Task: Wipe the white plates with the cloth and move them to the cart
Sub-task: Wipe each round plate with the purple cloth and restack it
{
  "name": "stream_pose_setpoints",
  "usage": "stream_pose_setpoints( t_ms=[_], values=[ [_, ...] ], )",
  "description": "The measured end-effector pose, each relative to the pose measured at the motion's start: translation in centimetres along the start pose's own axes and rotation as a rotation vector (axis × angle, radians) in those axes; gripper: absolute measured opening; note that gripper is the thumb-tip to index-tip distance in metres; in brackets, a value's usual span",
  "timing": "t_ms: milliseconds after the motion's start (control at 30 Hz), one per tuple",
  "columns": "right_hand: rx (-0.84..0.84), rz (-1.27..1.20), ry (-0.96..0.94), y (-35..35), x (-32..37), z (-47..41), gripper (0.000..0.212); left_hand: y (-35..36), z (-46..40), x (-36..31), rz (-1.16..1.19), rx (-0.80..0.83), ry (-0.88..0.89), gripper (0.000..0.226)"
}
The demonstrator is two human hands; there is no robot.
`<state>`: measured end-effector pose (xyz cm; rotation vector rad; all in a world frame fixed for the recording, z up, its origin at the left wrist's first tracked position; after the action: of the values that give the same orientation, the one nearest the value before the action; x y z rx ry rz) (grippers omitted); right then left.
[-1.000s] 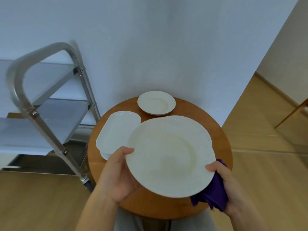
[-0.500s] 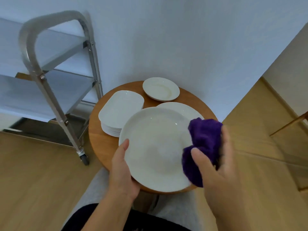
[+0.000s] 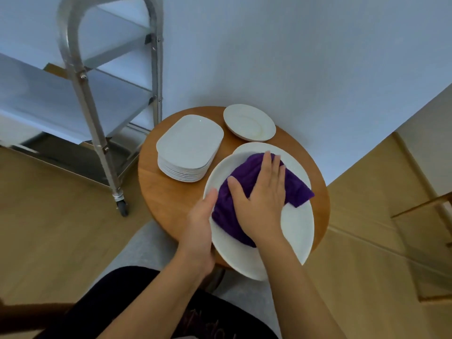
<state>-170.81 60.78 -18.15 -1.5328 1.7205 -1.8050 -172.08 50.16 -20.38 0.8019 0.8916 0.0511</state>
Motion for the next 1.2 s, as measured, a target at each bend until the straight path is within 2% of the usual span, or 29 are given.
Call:
stream_pose_setpoints(
  t_ms=[133,200,267,367,467,633,767,833,933,1000,1033,1100,1200],
  values=[
    [0.146,-0.038,-0.225,1.7,1.3,1.4,0.077,-0.5,0.1,-0.6,-0.055,-0.084,0.072,0.037],
    [0.255,-0.097,-0.37,1.9,1.8,2.8,0.067,-0.8,0.1,-0.9,0.067,-0.054,0.026,0.039],
    [0.356,-0.174,-0.449,1.1,1.7,3.7,0.064,-1.1,0.0,-1.1,0.202,-0.024,-0.031,0.052],
    [0.575,-0.227,-0.47,-1.1,0.8,4.6,0.072,-1.8,-0.2,-1.2,0.27,-0.018,-0.105,0.061],
    [0.722,-0.258,-0.387,-3.0,-0.7,5.7,0.064,-2.2,-0.6,-1.3,0.31,0.076,-0.156,0.063],
    [0.705,-0.281,-0.317,-4.4,-2.8,6.1,0.055,-2.1,-0.5,-0.9,0.3,0.175,-0.16,0.057],
    [0.466,-0.211,-0.323,-5.5,-4.5,5.2,0.061,-2.9,-0.8,-1.5,0.202,0.139,-0.061,0.05],
    [0.341,-0.135,-0.288,-5.3,-4.8,4.5,0.062,-3.0,-0.8,-1.5,0.135,0.105,-0.026,0.034],
    [0.254,-0.059,-0.194,-4.3,-4.2,4.3,0.061,-3.2,-1.1,-1.6,0.094,0.092,-0.031,0.033],
    [0.21,-0.079,-0.235,-4.0,-3.0,4.7,0.061,-3.7,-1.4,-2.0,0.11,0.06,-0.029,0.03],
    [0.221,-0.096,-0.271,-3.8,-2.1,5.0,0.063,-3.9,-1.4,-2.2,0.122,0.062,-0.039,0.033],
    [0.352,-0.099,-0.361,-3.0,-0.3,5.7,0.07,-3.7,-1.4,-2.3,0.154,0.112,-0.077,0.042],
    [0.514,0.07,-0.638,-1.0,0.9,6.1,0.072,-3.1,-0.8,-1.3,0.145,0.153,-0.179,0.048]
  ],
)
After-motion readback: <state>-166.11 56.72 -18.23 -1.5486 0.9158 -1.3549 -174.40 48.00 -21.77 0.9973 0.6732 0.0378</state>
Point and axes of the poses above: each hand's wrist, its own z-axis away from the middle knuckle, its own y-axis out of the palm, x = y × z, the point moved 2 cm from there along -z, towards the middle knuckle, and after that the axes turned 3 degrees about -y, right-handed, at the moved point
